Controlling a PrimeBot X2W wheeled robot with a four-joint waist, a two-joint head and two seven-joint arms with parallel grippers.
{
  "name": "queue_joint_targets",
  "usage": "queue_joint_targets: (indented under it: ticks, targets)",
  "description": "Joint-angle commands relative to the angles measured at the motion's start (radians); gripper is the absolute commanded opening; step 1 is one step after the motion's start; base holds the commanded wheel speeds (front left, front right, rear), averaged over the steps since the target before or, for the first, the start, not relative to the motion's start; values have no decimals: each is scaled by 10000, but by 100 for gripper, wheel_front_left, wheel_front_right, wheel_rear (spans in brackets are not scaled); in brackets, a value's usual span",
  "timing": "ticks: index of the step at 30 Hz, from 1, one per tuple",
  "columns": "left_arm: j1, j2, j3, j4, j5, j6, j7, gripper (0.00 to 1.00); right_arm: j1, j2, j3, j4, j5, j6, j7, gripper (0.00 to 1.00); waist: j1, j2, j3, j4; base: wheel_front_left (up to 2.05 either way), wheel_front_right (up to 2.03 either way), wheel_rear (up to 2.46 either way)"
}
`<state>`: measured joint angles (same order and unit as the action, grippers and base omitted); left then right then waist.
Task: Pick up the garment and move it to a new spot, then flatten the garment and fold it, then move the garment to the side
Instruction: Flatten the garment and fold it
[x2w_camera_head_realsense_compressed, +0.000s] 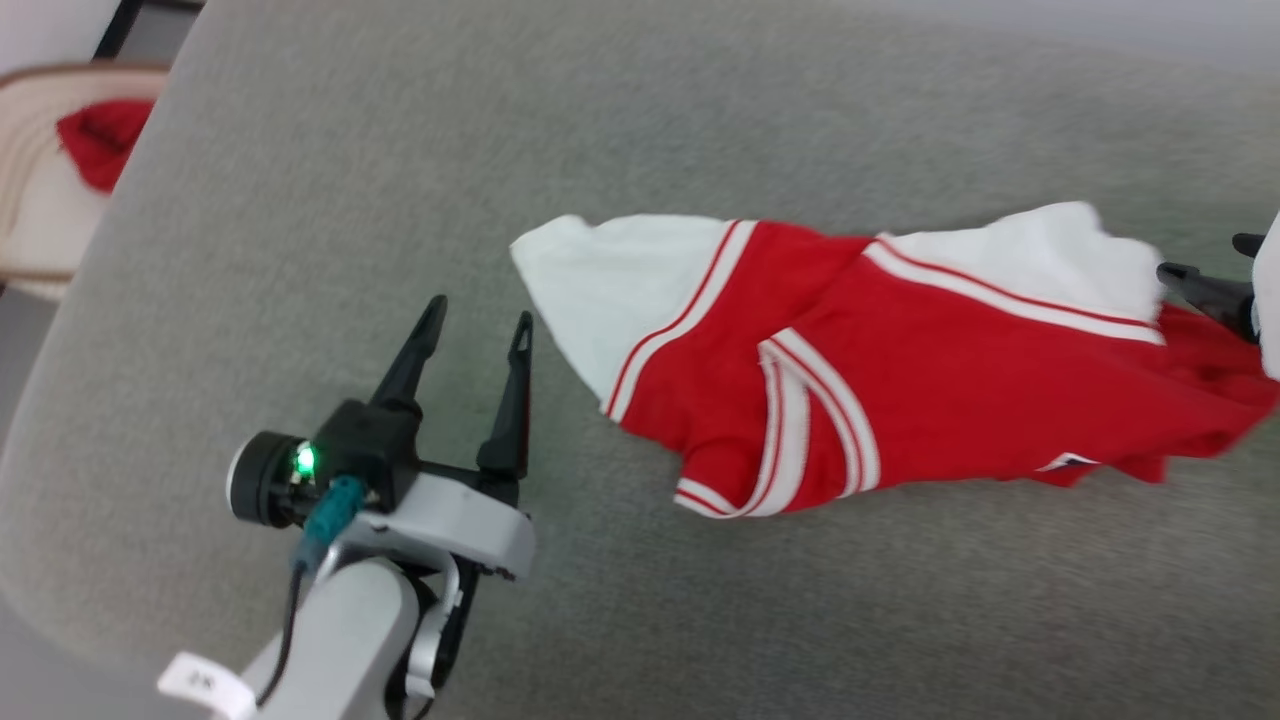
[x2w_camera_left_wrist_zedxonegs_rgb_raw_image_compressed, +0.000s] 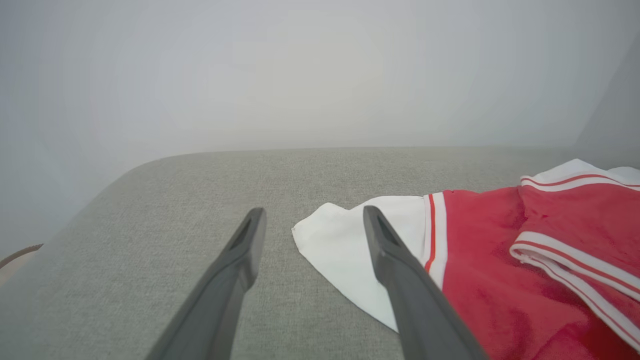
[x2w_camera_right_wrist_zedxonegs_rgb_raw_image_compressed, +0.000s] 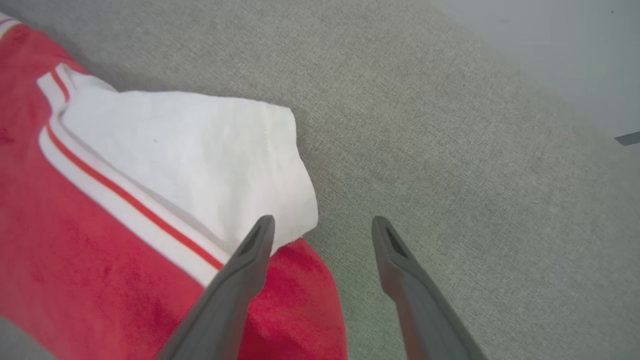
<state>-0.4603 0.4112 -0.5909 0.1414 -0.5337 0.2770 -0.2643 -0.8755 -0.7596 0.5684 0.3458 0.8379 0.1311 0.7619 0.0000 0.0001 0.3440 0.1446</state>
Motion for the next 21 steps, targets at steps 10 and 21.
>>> queue_joint_targets:
  ticks: [10,21]
  targets:
    - [1173,-1390,1960,-736,1950,-1139,8,100,-1180,-522,1480,272,1086,-6,841,100,0,-1,1169,1078,0,0,0]
    - [1559,-2347,3243,-468,2821,-2324,7,100,-1696,-567,2155,576,1644,-8,-417,0,0,-1,1129,859,0,0,0]
